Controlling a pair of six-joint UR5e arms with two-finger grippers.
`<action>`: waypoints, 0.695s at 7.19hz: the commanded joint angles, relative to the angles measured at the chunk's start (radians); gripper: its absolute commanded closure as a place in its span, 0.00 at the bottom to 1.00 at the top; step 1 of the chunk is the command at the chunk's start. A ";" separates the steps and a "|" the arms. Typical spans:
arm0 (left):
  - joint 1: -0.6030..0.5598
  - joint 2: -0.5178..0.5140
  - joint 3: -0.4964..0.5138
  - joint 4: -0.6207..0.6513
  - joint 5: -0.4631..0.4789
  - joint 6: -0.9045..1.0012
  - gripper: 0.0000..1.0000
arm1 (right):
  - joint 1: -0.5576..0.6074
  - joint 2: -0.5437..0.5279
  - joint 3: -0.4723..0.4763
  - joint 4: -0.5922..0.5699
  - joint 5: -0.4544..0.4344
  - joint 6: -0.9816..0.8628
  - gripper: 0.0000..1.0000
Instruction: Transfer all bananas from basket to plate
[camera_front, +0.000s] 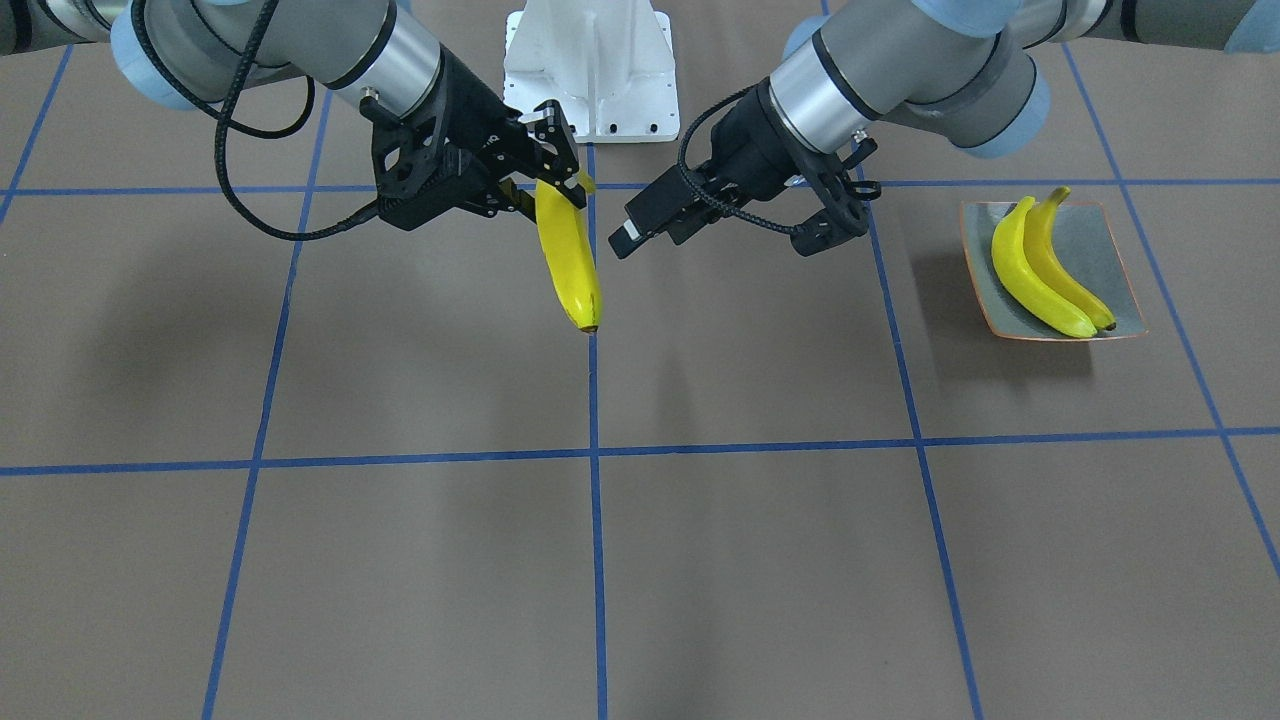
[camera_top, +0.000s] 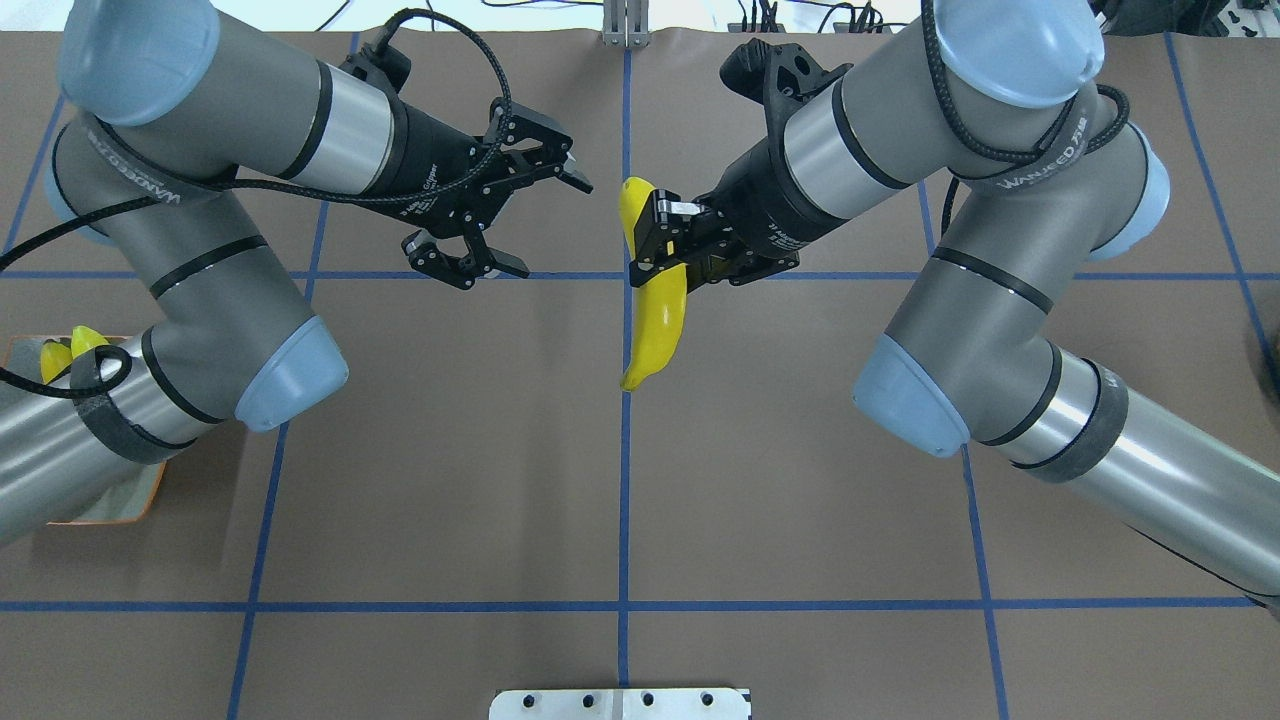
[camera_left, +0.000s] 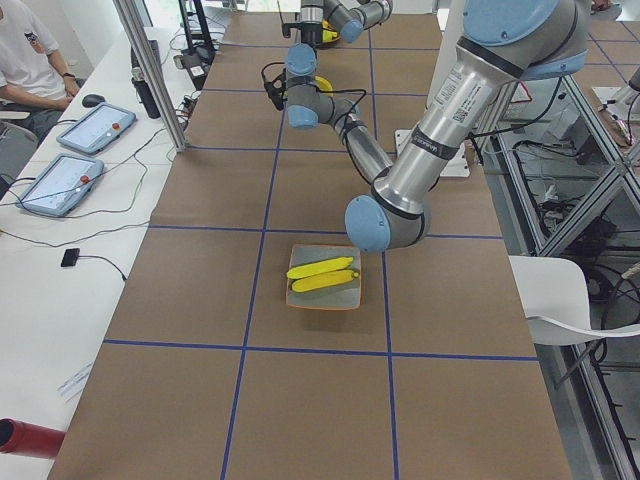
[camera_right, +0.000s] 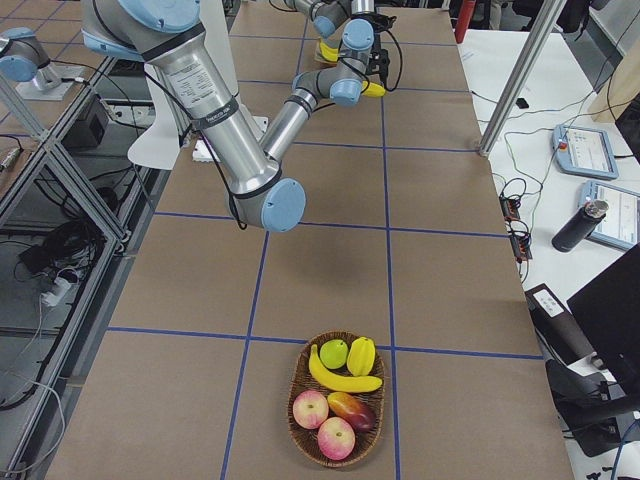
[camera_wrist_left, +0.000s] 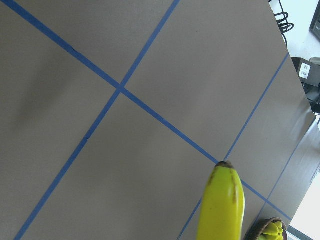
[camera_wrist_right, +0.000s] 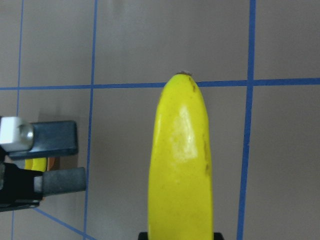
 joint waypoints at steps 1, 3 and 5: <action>0.001 -0.026 0.016 -0.001 0.000 -0.014 0.01 | -0.028 0.004 0.000 0.063 -0.032 0.037 1.00; 0.001 -0.027 0.016 -0.001 0.000 -0.015 0.01 | -0.031 0.002 0.001 0.133 -0.032 0.094 1.00; 0.002 -0.030 0.016 -0.001 0.009 -0.015 0.01 | -0.030 0.002 0.015 0.138 -0.031 0.097 1.00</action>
